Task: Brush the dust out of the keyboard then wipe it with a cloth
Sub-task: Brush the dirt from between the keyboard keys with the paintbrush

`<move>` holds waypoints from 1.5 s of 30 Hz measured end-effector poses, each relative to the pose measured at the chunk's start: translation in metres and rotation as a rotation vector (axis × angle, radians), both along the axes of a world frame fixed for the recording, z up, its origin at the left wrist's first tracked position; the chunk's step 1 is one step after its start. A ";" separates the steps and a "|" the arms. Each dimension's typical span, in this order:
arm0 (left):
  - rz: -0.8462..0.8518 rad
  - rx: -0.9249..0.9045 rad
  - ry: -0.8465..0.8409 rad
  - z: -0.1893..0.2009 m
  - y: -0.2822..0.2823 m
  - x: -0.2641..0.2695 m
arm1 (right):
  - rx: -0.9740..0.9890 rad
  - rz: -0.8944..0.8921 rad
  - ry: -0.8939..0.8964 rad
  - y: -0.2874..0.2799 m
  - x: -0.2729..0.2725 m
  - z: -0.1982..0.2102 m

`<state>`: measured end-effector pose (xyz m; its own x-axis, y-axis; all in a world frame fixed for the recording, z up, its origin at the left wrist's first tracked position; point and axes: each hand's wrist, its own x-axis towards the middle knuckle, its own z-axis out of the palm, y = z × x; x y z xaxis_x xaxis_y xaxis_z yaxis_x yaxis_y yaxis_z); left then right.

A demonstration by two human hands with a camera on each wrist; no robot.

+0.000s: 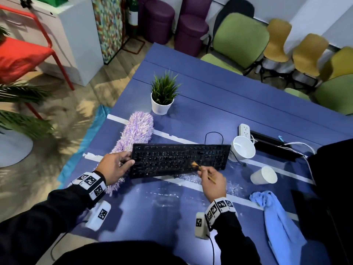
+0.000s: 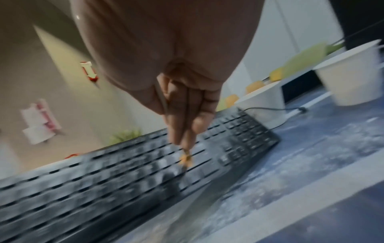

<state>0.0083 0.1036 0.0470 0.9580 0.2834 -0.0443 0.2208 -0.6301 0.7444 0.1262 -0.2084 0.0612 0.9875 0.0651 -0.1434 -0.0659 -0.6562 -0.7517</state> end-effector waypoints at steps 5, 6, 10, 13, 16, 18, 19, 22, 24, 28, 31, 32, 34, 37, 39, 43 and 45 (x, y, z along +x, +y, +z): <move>0.039 0.038 0.068 -0.007 0.001 0.002 | -0.029 0.018 -0.011 -0.011 0.013 0.001; 0.052 0.052 0.075 -0.008 0.002 0.002 | -0.012 0.066 -0.013 -0.009 0.012 0.002; 0.093 0.063 0.043 -0.005 0.001 0.002 | 0.014 -0.019 -0.028 -0.028 0.024 0.000; 0.121 0.089 0.027 -0.005 -0.002 0.001 | 0.100 0.041 0.010 -0.034 0.030 0.007; 0.164 0.102 0.022 -0.006 -0.005 0.001 | 0.213 0.153 0.036 -0.026 0.026 0.015; 0.183 0.108 0.009 -0.006 -0.007 0.003 | 0.150 0.107 0.005 -0.033 0.034 0.005; 0.184 0.110 0.003 -0.005 -0.008 0.003 | 0.091 0.071 0.007 -0.039 0.039 -0.001; 0.187 0.106 0.000 -0.004 -0.010 0.002 | 0.084 0.039 0.001 -0.048 0.048 -0.002; 0.192 0.112 0.008 -0.003 -0.010 0.002 | 0.180 0.073 -0.046 -0.043 0.049 0.010; 0.201 0.128 -0.015 0.003 -0.016 0.002 | 0.190 0.091 -0.045 -0.039 0.050 0.009; 0.201 0.123 0.006 0.002 -0.016 0.000 | -0.009 0.182 0.163 -0.046 0.039 -0.014; 0.196 0.124 0.023 0.001 -0.014 -0.001 | -0.025 0.173 0.169 -0.048 0.035 -0.019; 0.189 0.125 0.044 0.000 -0.014 -0.002 | 0.059 0.069 0.058 -0.047 0.035 -0.015; 0.218 0.108 0.056 0.005 -0.017 0.002 | 0.193 -0.011 0.009 -0.041 0.040 -0.009; 0.250 0.100 0.078 0.009 -0.020 0.006 | 0.157 0.064 0.093 -0.039 0.039 -0.012; 0.247 0.109 0.104 0.013 -0.021 0.009 | 0.210 -0.008 0.016 -0.040 0.035 -0.012; 0.242 0.099 0.103 0.014 -0.022 0.011 | 0.241 -0.039 0.039 -0.043 0.034 -0.014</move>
<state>0.0195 0.0818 0.0614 0.8538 0.5113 -0.0983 0.4449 -0.6185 0.6477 0.1604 -0.2513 0.0470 0.9839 0.0645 -0.1667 -0.1198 -0.4543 -0.8828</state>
